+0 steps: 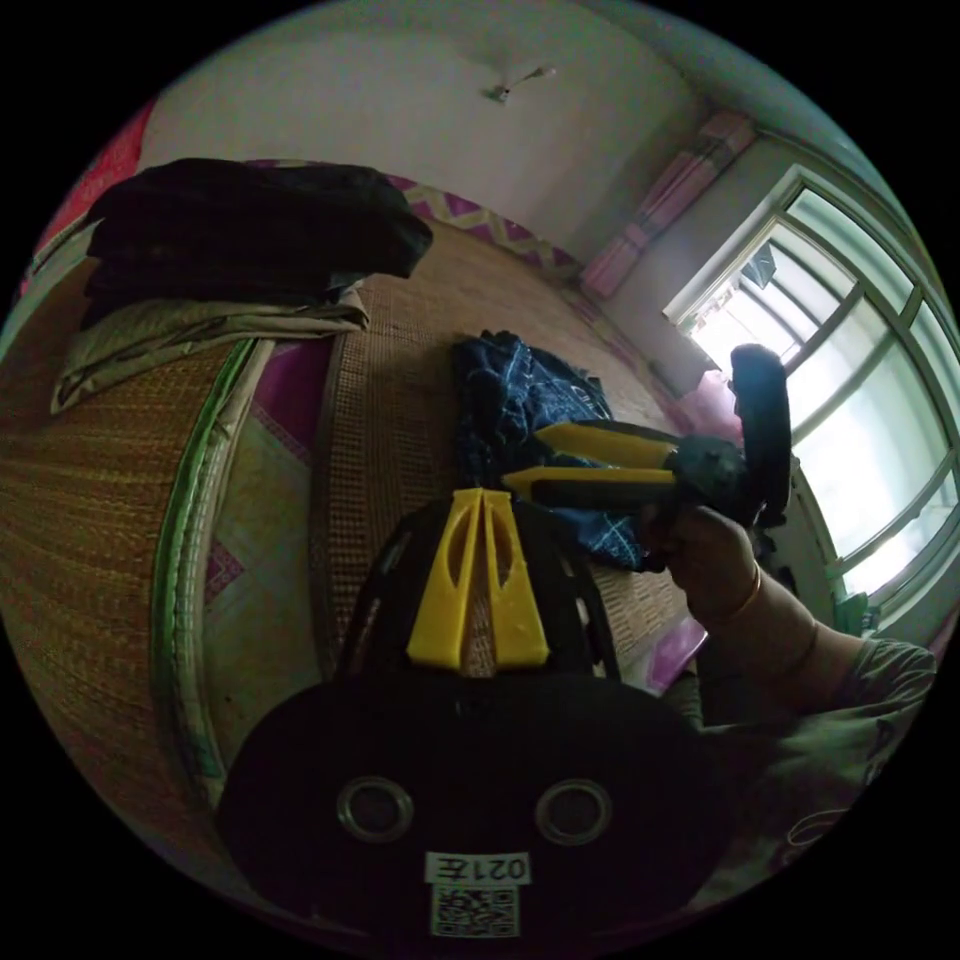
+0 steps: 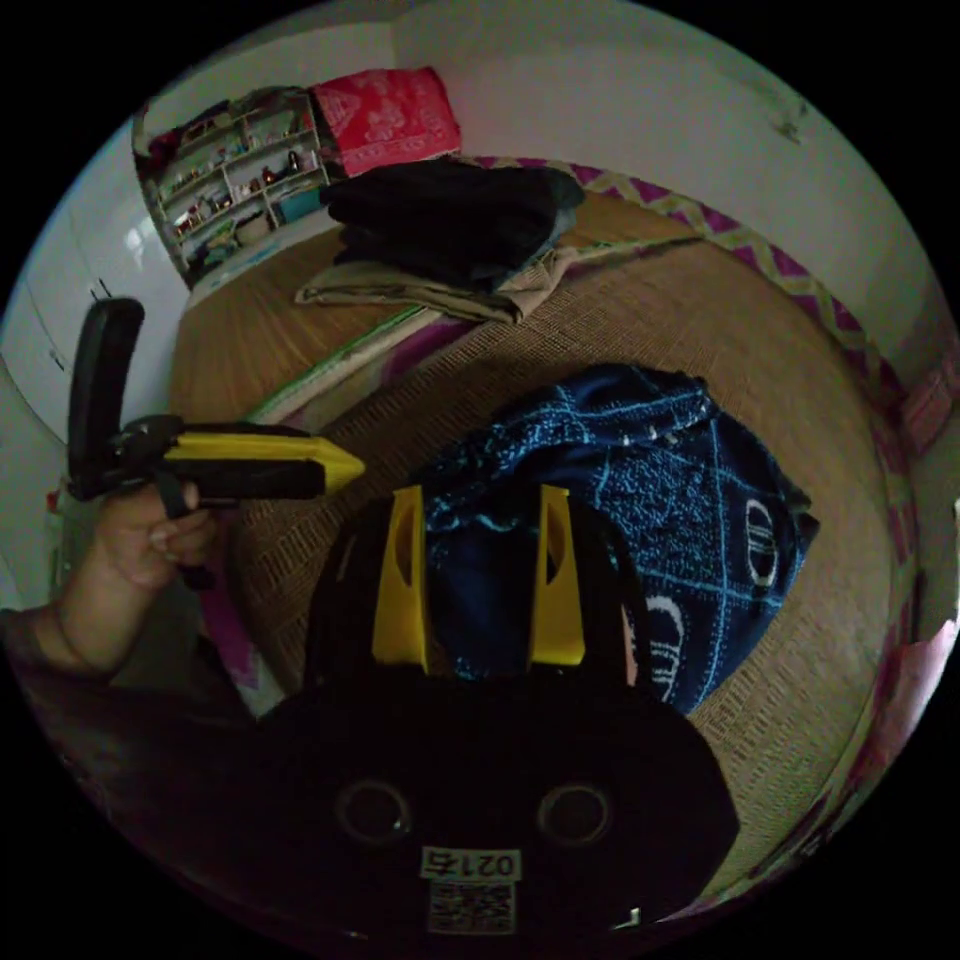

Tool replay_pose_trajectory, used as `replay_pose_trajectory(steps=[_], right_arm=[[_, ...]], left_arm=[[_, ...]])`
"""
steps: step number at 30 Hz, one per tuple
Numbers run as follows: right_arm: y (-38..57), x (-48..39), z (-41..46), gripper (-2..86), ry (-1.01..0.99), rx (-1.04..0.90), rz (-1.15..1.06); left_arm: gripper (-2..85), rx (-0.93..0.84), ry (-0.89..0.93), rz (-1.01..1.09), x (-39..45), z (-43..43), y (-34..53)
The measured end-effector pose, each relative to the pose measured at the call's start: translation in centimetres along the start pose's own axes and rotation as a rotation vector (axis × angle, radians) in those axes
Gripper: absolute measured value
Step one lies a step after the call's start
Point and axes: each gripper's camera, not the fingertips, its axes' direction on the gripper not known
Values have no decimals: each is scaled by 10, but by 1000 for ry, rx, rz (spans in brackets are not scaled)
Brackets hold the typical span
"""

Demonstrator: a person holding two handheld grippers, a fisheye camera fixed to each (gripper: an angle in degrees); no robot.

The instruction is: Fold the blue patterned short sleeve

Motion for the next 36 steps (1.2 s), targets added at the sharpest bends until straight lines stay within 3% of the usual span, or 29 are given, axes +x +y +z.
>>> replay_pose_trajectory(steps=[3,11,14,16,19,24,28,32,36], right_arm=[[-19,-32,6,137,121,-12,-33],[-46,-74,-54,121,135,11,-118],[-66,-93,-55,76,205,0,-148],[-84,-83,-76,19,154,18,-119],[-101,-47,-123,13,36,73,-29],[-134,-27,-184,78,-90,118,-24],[-182,-62,-194,106,45,64,-118],[-220,-54,-223,36,181,95,-102],[-248,41,-323,16,-79,206,64]], left_arm=[[-10,-23,-3,-18,-5,15,-6],[-10,-102,-1,-54,-18,55,-28],[-10,-131,-55,-55,-21,69,-29],[-10,-138,-107,-45,-24,75,-30],[-10,-126,-74,-63,-31,79,-30],[-10,-118,-59,-77,-37,86,-34],[-10,-118,-80,-64,-36,91,-38],[-10,-117,-79,-66,-38,94,-41],[-10,-115,-72,-70,-41,97,-45]])
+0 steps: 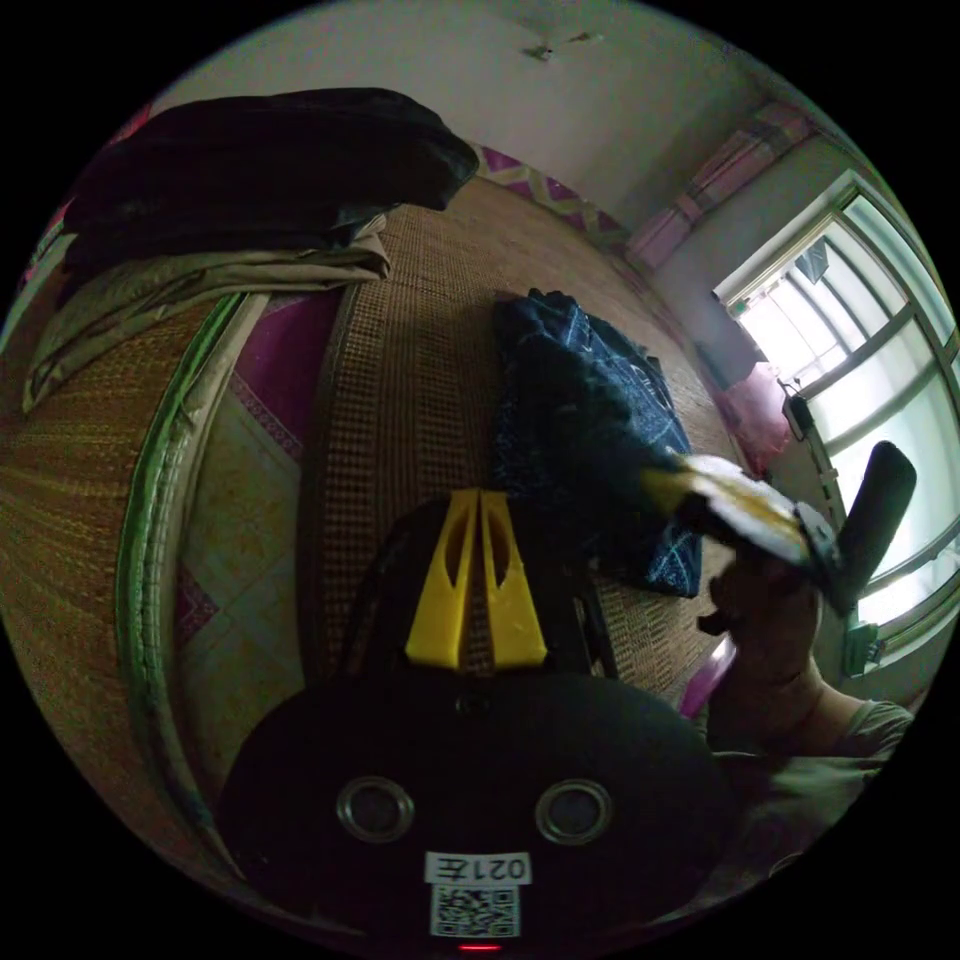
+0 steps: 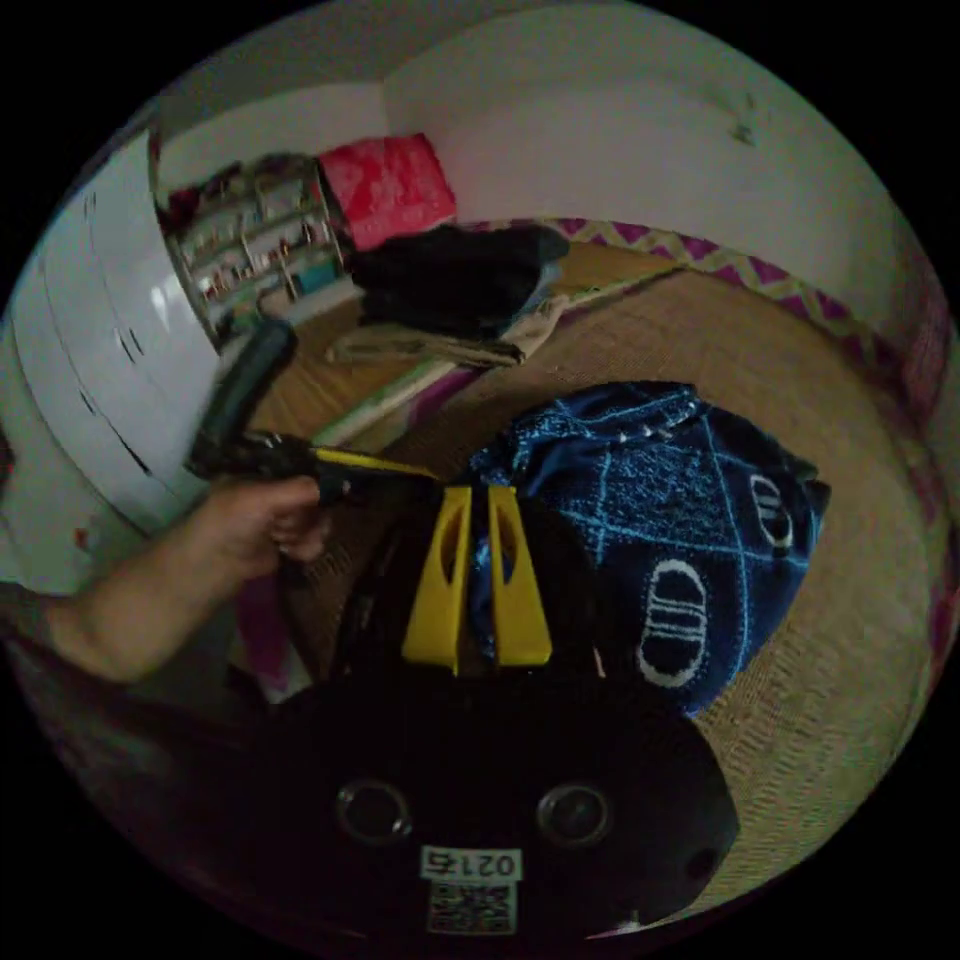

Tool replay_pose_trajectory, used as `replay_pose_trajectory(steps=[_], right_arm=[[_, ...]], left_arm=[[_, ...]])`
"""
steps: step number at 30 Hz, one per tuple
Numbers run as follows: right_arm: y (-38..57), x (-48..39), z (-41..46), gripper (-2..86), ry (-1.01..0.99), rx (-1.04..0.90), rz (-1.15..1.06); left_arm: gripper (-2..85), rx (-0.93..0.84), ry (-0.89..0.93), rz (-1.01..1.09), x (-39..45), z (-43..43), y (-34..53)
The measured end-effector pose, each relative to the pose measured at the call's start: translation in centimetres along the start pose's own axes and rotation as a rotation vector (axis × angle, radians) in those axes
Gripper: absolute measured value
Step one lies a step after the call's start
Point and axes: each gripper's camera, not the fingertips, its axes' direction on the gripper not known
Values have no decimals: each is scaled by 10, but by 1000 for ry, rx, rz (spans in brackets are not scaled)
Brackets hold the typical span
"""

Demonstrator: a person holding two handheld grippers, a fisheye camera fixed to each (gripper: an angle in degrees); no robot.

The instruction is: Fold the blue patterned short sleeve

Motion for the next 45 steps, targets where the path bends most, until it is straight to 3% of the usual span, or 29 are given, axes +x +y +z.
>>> replay_pose_trajectory(steps=[5,7,12,16,20,24,31,37,42,45], right_arm=[[-4,174,-211,11,-210,236,274],[35,266,-322,11,-236,339,418],[161,382,-450,15,-204,400,676],[238,420,-433,29,-247,292,856],[230,429,-468,53,-251,342,845],[119,451,-530,86,-23,318,664],[-97,612,-460,119,-21,48,535],[-167,691,-414,105,-120,-66,608],[-174,698,-423,24,-228,-1,658],[-170,680,-461,13,-308,107,630]], left_arm=[[-10,1,17,-9,-3,1,-5],[-10,2,12,-6,-3,1,-7],[-10,3,-12,7,1,0,-10],[-9,3,-37,20,5,-2,-12],[-8,23,-10,14,5,-12,-12],[1,189,65,144,26,-44,-26],[81,17,202,270,54,0,-119],[83,-71,100,285,62,43,-176],[0,-156,56,252,60,56,-194],[-7,6,198,280,56,19,-184]])
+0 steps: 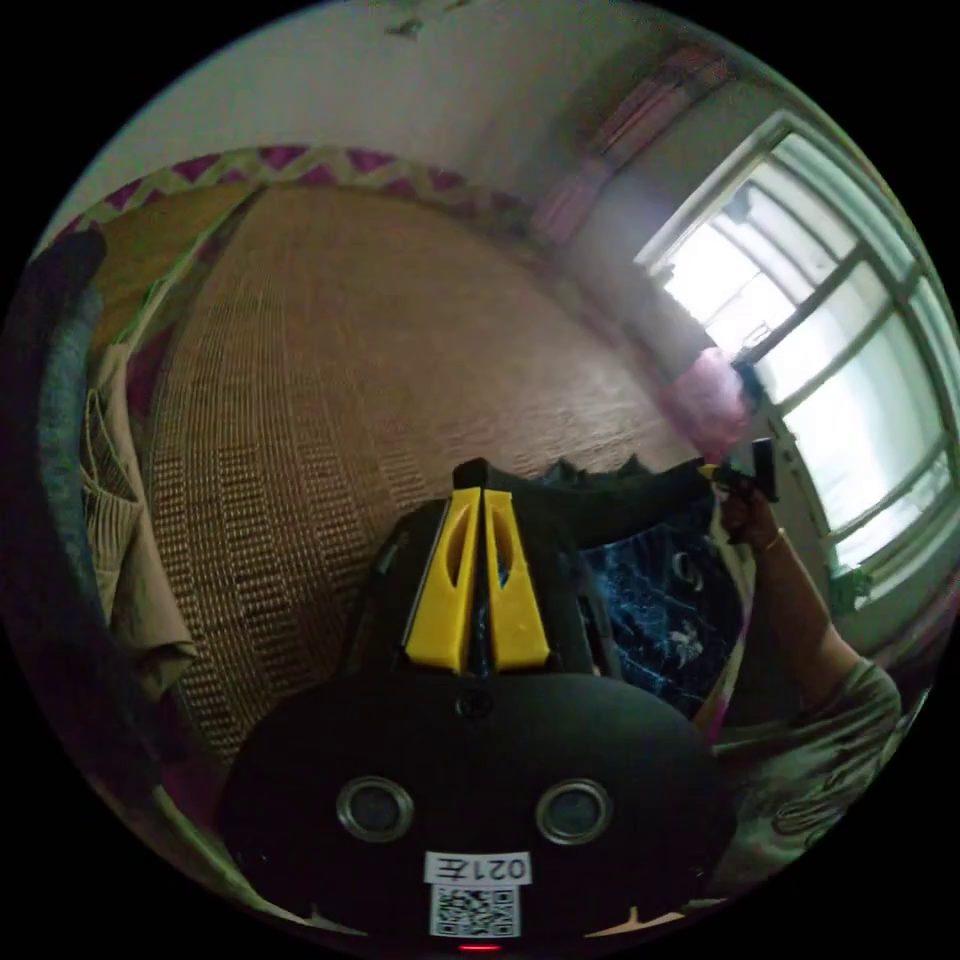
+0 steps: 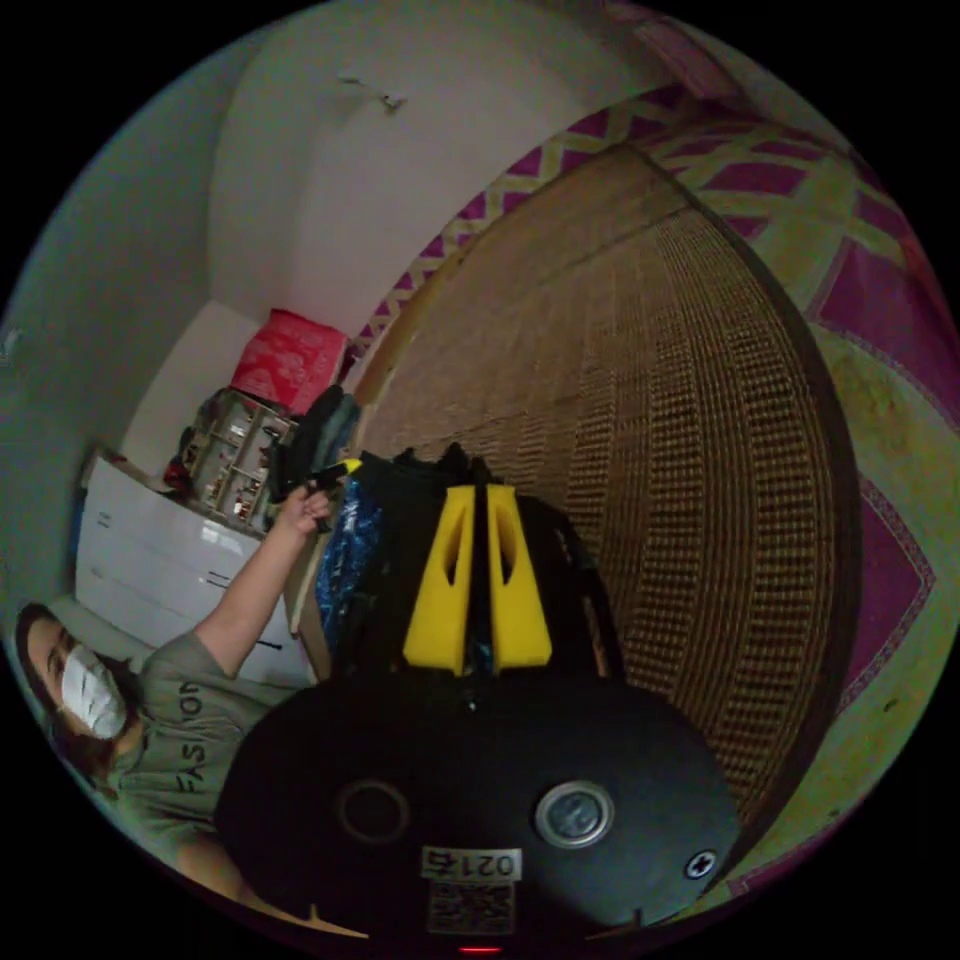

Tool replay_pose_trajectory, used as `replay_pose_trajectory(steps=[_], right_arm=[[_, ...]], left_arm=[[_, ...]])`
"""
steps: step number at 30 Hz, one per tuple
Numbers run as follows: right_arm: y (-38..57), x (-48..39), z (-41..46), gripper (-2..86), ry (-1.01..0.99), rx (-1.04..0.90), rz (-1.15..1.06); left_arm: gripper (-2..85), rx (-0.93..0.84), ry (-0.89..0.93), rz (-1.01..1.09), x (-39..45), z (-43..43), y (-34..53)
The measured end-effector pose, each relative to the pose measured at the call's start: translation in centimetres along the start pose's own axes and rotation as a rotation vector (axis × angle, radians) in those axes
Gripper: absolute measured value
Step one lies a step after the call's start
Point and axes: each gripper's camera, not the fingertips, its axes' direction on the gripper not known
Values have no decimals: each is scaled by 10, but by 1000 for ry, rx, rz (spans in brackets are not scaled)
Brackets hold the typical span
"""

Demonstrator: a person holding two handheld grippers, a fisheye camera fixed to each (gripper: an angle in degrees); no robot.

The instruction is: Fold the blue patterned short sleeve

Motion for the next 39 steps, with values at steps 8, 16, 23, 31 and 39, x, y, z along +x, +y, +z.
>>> replay_pose_trajectory(steps=[8,16,23,31,39], right_arm=[[194,-201,-168,6,-369,37,-443],[549,-278,-164,3,-304,-151,-607],[625,-218,-49,52,-283,-371,-546],[375,-54,-24,153,35,119,-218],[187,92,125,134,260,-89,-219]], left_arm=[[-10,333,303,542,83,-182,122],[-9,211,378,538,122,-222,313],[-6,45,393,300,66,-174,349],[69,146,74,121,13,-107,143],[103,10,-16,9,-81,10,-13]])
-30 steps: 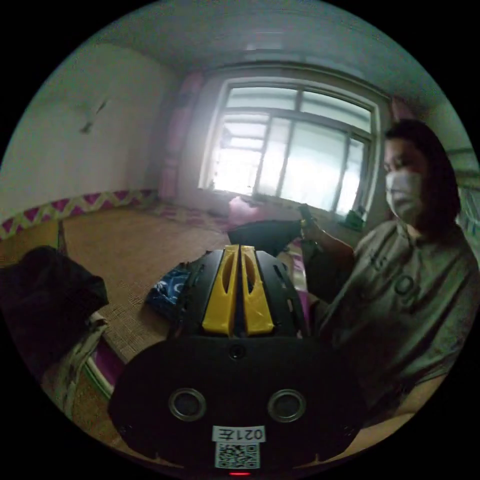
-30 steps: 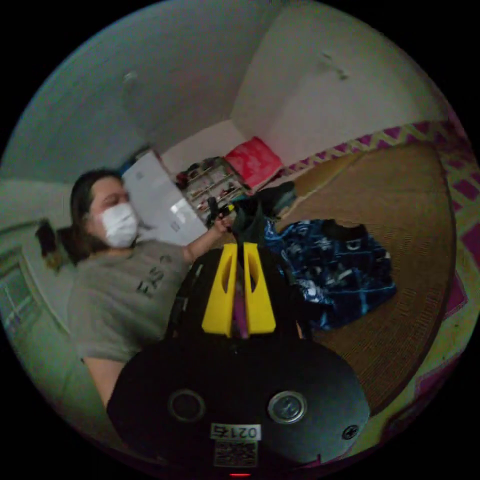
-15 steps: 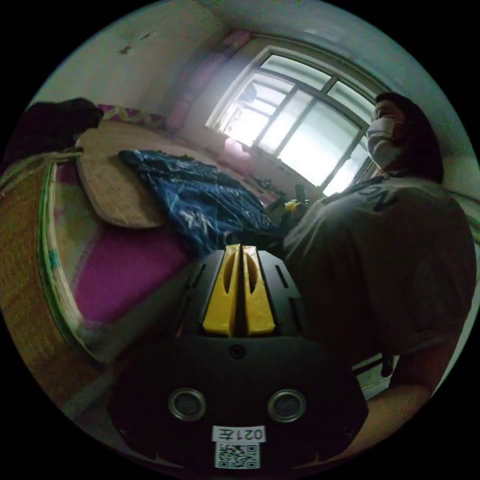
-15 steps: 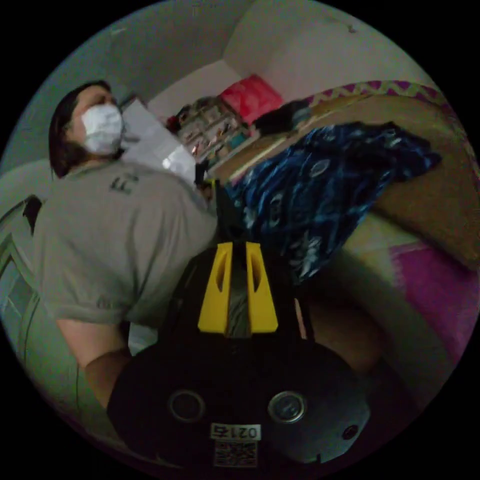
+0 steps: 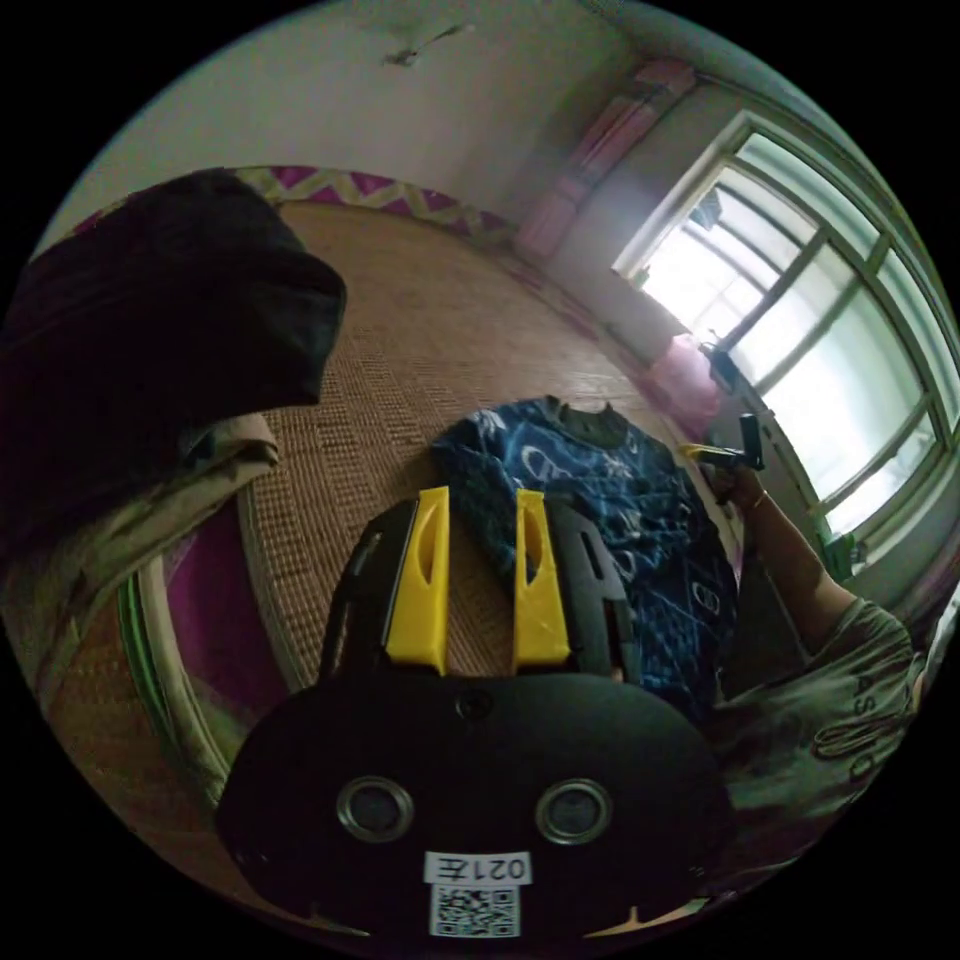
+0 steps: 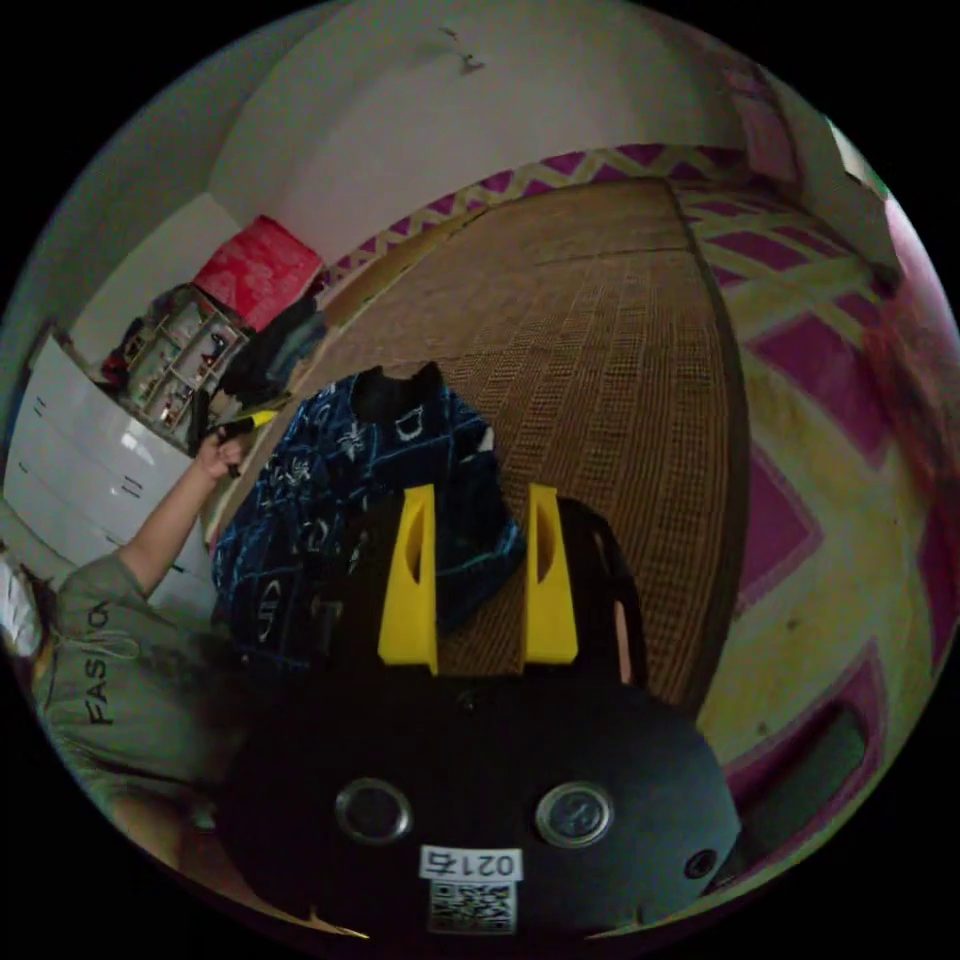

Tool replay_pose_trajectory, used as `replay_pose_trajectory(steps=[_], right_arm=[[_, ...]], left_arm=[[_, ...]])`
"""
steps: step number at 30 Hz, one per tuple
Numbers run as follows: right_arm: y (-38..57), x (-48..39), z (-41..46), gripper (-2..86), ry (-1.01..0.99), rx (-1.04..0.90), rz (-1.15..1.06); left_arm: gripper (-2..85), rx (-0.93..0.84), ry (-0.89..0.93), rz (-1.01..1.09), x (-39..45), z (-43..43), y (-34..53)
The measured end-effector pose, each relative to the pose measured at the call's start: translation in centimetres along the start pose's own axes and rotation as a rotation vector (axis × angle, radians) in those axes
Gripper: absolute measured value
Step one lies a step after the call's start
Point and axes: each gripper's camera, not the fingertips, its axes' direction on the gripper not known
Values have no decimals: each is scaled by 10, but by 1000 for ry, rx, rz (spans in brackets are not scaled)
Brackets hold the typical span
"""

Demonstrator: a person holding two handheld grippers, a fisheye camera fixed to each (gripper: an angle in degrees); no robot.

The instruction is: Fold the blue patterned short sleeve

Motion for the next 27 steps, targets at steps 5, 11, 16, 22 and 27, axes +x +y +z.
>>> replay_pose_trajectory(steps=[5,11,16,22,27], right_arm=[[-27,42,100,132,-92,-170,-64],[-8,51,208,10,-147,-304,-162],[-3,66,243,-4,-115,-305,-127],[-53,64,261,-4,-62,-307,-121],[-113,57,291,-2,53,-294,-139]], left_arm=[[99,-108,38,-37,-39,58,-49],[-1,-236,211,-37,-55,117,-77],[-9,-131,107,12,-56,117,-103],[-10,-91,17,84,-42,124,-156],[-10,-32,-31,82,-48,139,-199]])
